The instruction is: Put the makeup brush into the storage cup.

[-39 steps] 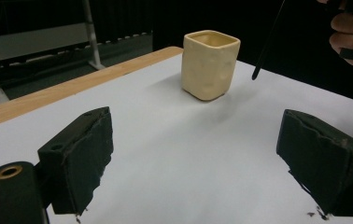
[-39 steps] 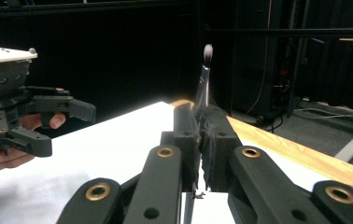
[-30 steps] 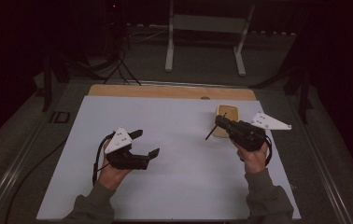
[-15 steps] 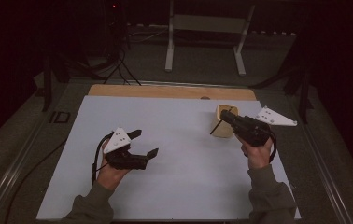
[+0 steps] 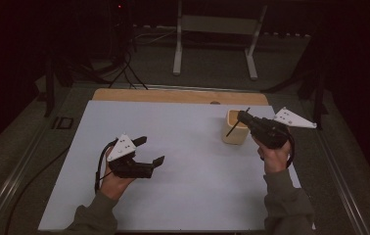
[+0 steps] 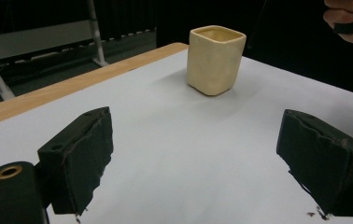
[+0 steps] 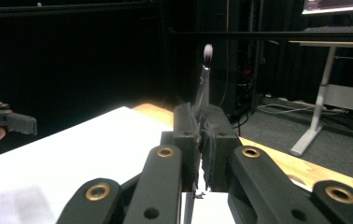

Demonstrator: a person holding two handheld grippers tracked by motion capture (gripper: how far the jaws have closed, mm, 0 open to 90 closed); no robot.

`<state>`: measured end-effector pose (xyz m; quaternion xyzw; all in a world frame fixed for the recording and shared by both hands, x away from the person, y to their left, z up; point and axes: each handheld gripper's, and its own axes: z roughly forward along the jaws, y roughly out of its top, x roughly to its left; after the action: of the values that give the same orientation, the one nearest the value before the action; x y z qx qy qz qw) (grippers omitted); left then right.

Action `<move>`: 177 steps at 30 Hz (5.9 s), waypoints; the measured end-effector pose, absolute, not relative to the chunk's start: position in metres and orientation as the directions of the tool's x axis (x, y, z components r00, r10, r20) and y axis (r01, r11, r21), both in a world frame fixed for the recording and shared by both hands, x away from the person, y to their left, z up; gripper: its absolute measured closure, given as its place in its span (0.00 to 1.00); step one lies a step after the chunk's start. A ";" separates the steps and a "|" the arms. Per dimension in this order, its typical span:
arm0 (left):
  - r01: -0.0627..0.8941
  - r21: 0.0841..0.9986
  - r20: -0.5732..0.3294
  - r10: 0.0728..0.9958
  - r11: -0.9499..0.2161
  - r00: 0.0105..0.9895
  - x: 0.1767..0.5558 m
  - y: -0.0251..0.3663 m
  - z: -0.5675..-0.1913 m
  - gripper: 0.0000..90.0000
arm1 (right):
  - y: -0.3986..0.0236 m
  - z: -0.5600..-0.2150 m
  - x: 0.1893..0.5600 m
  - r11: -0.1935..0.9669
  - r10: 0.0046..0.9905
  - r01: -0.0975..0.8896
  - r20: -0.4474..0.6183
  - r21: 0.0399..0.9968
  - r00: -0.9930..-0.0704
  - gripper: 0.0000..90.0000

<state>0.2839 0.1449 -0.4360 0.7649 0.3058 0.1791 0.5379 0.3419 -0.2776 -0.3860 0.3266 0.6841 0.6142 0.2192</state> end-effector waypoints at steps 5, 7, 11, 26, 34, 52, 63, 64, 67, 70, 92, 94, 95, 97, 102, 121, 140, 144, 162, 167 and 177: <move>0.276 0.931 -0.053 0.661 -0.238 0.748 0.284 0.147 -0.437 0.14 | -0.281 -0.385 0.347 0.029 0.730 0.180 0.102 0.983 -0.676 0.95; 0.277 0.931 -0.053 0.662 -0.239 0.747 0.284 0.147 -0.437 0.14 | -0.281 -0.384 0.347 0.029 0.733 0.181 0.103 0.983 -0.673 0.95; 0.280 0.930 -0.055 0.664 -0.237 0.746 0.283 0.148 -0.438 0.14 | -0.285 -0.384 0.351 0.018 0.748 0.188 0.112 0.982 -0.654 0.95; 0.292 0.925 -0.056 0.669 -0.245 0.741 0.282 0.153 -0.442 0.14 | -0.294 -0.388 0.362 -0.002 0.785 0.204 0.128 0.979 -0.606 0.95; 0.300 0.921 -0.056 0.676 -0.249 0.734 0.281 0.159 -0.445 0.14 | -0.299 -0.387 0.366 -0.011 0.809 0.208 0.131 0.978 -0.573 0.95; 0.326 0.912 -0.065 0.699 -0.247 0.712 0.276 0.175 -0.455 0.13 | -0.309 -0.389 0.374 -0.009 0.853 0.214 0.119 0.977 -0.508 0.95; 0.330 0.912 -0.065 0.705 -0.246 0.706 0.273 0.181 -0.457 0.13 | -0.312 -0.388 0.378 0.004 0.866 0.220 0.107 0.976 -0.489 0.95; 0.329 0.912 -0.065 0.705 -0.246 0.706 0.273 0.181 -0.457 0.13 | -0.312 -0.387 0.378 0.006 0.866 0.220 0.105 0.976 -0.489 0.95; 0.330 0.911 -0.065 0.705 -0.247 0.707 0.273 0.181 -0.457 0.13 | -0.311 -0.388 0.379 0.010 0.868 0.222 0.101 0.975 -0.486 0.95; 0.330 0.911 -0.066 0.704 -0.246 0.707 0.273 0.181 -0.457 0.13 | -0.310 -0.389 0.381 0.015 0.870 0.228 0.100 0.974 -0.482 0.95; 0.330 0.911 -0.065 0.703 -0.248 0.708 0.273 0.180 -0.458 0.13 | -0.306 -0.405 0.388 0.022 0.875 0.266 0.110 0.964 -0.471 0.95; 0.330 0.911 -0.065 0.703 -0.248 0.708 0.273 0.180 -0.458 0.13 | -0.305 -0.407 0.388 0.022 0.875 0.271 0.113 0.962 -0.470 0.95; 0.330 0.911 -0.066 0.703 -0.248 0.708 0.273 0.180 -0.458 0.13 | -0.305 -0.408 0.388 0.024 0.875 0.272 0.111 0.962 -0.470 0.95; 0.330 0.911 -0.065 0.703 -0.248 0.708 0.273 0.181 -0.458 0.13 | -0.304 -0.409 0.389 0.025 0.875 0.276 0.113 0.961 -0.470 0.95; 0.330 0.911 -0.065 0.703 -0.248 0.708 0.273 0.181 -0.458 0.13 | -0.304 -0.411 0.389 0.028 0.876 0.281 0.112 0.959 -0.469 0.94; 0.332 0.910 -0.067 0.703 -0.248 0.708 0.274 0.181 -0.458 0.13 | -0.305 -0.414 0.391 0.023 0.876 0.326 0.137 0.945 -0.461 0.10; 0.332 0.912 -0.069 0.707 -0.242 0.704 0.274 0.183 -0.458 0.13 | -0.312 -0.415 0.385 0.032 0.881 0.331 0.129 0.943 -0.455 0.10; 0.333 0.911 -0.070 0.707 -0.241 0.704 0.274 0.183 -0.458 0.13 | -0.313 -0.416 0.384 0.040 0.879 0.336 0.127 0.941 -0.460 0.10; 0.338 0.909 -0.071 0.709 -0.243 0.702 0.275 0.183 -0.459 0.12 | -0.317 -0.421 0.374 0.103 0.858 0.352 0.095 0.930 -0.504 0.10; 0.337 0.908 -0.067 0.707 -0.249 0.704 0.273 0.184 -0.459 0.12 | -0.318 -0.422 0.370 0.118 0.856 0.355 0.087 0.928 -0.510 0.10; 0.345 0.907 -0.072 0.719 -0.241 0.691 0.271 0.193 -0.460 0.12 | -0.322 -0.428 0.357 0.159 0.845 0.362 0.062 0.919 -0.531 0.10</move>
<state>0.2715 0.1928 -0.4600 0.7660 0.3473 0.1839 0.5088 0.3567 -0.3222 -0.4275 0.4184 0.7212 0.4952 0.2441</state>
